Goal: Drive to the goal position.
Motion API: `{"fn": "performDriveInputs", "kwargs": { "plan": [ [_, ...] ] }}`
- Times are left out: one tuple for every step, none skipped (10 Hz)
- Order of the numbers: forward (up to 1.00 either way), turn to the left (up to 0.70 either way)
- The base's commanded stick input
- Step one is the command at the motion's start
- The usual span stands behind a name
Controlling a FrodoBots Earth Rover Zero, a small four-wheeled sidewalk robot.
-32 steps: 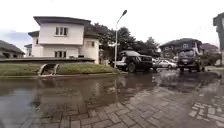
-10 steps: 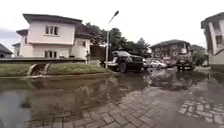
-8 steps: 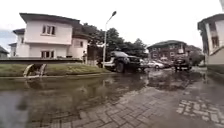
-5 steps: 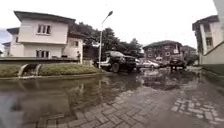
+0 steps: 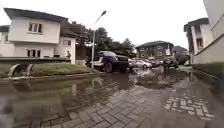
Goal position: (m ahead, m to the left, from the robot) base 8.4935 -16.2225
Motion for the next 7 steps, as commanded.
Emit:
{"fn": "performDriveInputs", "kwargs": {
  "plan": [
    [0.0,-0.12],
    [0.0,0.0],
    [0.0,0.0],
    [0.0,0.0],
    [0.0,0.0],
    [0.0,0.0],
    [0.0,-0.28]
  ]
}}
